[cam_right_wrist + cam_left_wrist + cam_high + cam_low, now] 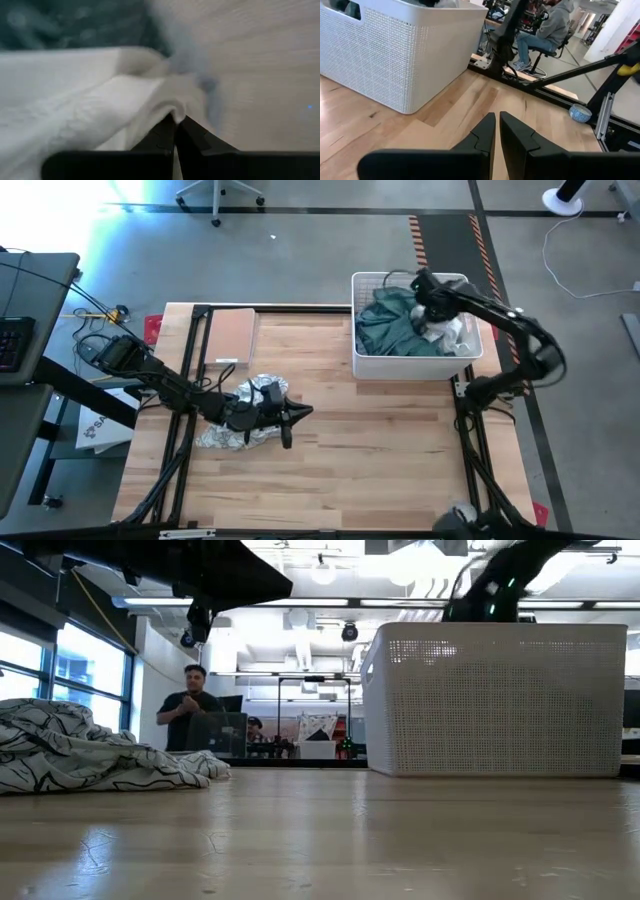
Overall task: Sort clothes
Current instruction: Put the white short into the white laundry bin, then put the white polo shirt into the white laundry bin
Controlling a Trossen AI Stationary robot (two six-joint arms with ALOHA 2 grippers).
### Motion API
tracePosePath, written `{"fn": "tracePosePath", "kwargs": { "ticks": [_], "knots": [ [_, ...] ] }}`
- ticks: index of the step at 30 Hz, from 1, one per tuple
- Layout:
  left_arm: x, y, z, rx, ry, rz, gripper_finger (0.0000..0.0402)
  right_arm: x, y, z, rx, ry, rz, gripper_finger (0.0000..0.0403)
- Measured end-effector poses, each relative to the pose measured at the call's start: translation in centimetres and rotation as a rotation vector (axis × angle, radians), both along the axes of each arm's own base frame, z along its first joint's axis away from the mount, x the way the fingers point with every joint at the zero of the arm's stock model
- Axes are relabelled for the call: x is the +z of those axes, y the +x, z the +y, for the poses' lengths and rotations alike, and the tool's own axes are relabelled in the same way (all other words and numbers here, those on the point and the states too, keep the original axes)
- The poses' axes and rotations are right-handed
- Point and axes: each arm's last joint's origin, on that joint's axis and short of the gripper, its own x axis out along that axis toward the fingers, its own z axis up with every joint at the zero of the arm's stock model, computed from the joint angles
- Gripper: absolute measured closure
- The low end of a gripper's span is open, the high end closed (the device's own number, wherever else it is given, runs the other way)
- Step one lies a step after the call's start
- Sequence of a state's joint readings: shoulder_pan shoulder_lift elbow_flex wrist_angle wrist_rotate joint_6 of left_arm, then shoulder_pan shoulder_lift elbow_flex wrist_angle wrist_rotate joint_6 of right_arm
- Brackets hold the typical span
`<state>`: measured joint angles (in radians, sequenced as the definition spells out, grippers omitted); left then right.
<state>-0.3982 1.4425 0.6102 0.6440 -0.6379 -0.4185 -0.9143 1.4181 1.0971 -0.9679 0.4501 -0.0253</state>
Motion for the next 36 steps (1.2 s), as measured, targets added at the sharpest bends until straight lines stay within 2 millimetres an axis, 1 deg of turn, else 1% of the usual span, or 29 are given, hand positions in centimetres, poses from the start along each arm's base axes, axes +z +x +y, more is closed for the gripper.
{"fn": "tracePosePath", "kwargs": {
  "ticks": [3, 5, 7, 9, 11, 14, 16, 18, 21, 23, 27, 29, 33, 36],
  "knots": [
    [-0.2, -0.1, -0.2, -0.005, -0.012, 0.015, 0.0378, -3.6, 0.2, -0.8, 0.012, 0.134, 0.084, 0.0403],
    [-0.4, -0.2, -0.4, -0.009, -0.024, 0.027, 0.0378, -5.9, 0.2, -1.1, 0.032, 0.173, 0.115, 0.0403],
    [-0.5, -0.3, -0.6, -0.012, -0.039, 0.034, 0.0378, -7.7, 0.0, -1.4, 0.036, 0.193, 0.129, 0.0402],
    [-0.5, -0.4, -0.8, -0.017, -0.044, 0.036, 0.0378, -8.7, -0.3, -1.7, 0.031, 0.205, 0.141, 0.0401],
    [-0.5, -0.5, -0.9, -0.021, -0.044, 0.035, 0.0378, -8.4, -0.3, -1.8, 0.028, 0.197, 0.163, 0.0396],
    [-0.5, -0.5, -0.9, -0.016, -0.042, 0.035, 0.0378, -6.3, -0.3, -1.8, 0.026, 0.164, 0.169, 0.0381],
    [-0.5, -0.5, -0.9, -0.009, -0.040, 0.034, 0.0378, -3.8, -0.4, -1.6, 0.029, 0.124, 0.138, 0.0365],
    [-0.5, -0.5, -0.9, -0.001, -0.039, 0.034, 0.0378, -0.9, -0.5, -1.2, 0.038, 0.056, 0.071, 0.0346],
    [-0.5, -0.5, -0.8, 0.001, -0.037, 0.034, 0.0378, 2.8, -0.7, 0.2, 0.063, -0.031, -0.060, 0.0314],
    [-0.5, -0.5, -0.9, -0.001, -0.036, 0.039, 0.0378, 4.7, -1.0, 1.5, 0.083, -0.088, -0.137, 0.0294],
    [-0.7, -0.5, -0.9, -0.003, -0.032, 0.053, 0.0378, 7.0, -1.5, 4.2, 0.119, -0.168, -0.228, 0.0268],
    [-0.8, -0.5, -0.8, -0.002, -0.031, 0.062, 0.0378, 7.9, -1.4, 5.6, 0.156, -0.167, -0.332, 0.0265],
    [-1.0, -0.7, -1.0, -0.026, -0.039, 0.095, 0.0378, 9.6, -0.1, 8.7, 0.328, -0.123, -0.584, 0.0264],
    [-1.0, -1.6, -1.1, -0.034, -0.066, 0.152, 0.0378, 10.7, 1.4, 11.5, 0.493, -0.122, -0.707, 0.0263]
  ]
}}
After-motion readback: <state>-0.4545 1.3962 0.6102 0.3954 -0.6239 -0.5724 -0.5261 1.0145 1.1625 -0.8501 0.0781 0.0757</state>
